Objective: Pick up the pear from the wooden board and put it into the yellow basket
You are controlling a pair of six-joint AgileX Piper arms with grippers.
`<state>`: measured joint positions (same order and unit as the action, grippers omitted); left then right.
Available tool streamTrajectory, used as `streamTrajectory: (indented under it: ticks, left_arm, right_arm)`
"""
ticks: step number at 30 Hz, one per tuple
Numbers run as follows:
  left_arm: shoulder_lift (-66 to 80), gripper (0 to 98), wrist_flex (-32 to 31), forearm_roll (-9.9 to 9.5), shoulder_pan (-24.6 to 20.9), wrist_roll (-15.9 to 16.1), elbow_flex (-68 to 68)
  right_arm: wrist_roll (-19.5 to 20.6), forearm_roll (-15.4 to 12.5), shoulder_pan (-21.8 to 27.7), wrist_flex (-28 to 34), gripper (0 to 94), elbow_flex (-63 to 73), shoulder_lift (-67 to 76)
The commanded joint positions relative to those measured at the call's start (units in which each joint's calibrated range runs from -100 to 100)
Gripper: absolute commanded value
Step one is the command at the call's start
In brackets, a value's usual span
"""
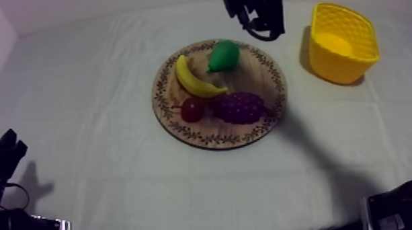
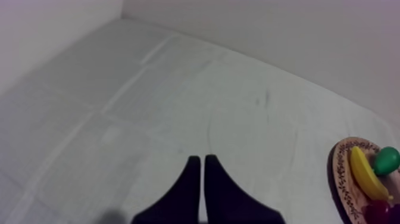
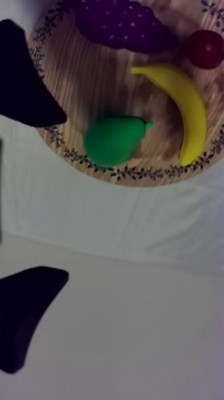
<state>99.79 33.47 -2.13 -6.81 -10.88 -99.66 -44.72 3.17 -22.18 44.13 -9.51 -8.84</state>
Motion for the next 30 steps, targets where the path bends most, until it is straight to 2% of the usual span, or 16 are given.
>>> streamTrajectory:
  ticks: [1, 9, 16, 30]
  left_arm:
    - [0.04, 0.1, 0.00, 0.01, -0.03, 0.01, 0.00]
    - [0.04, 0.1, 0.00, 0.01, -0.03, 0.01, 0.00]
    - [0.04, 0.1, 0.00, 0.01, -0.03, 0.01, 0.00]
    - [0.04, 0.1, 0.00, 0.01, -0.03, 0.01, 0.00]
  right_arm:
    - [-0.01, 0.40, -0.09, -0.62, 88.9, -0.67, -0.22]
    - [-0.56, 1.62, -0.84, -1.51, 87.1, -2.32, -3.30]
    - [1.32, 3.63, -1.92, -1.19, 86.0, 1.05, -9.87]
    - [2.68, 6.10, -2.72, 6.13, 84.5, 14.15, -23.29]
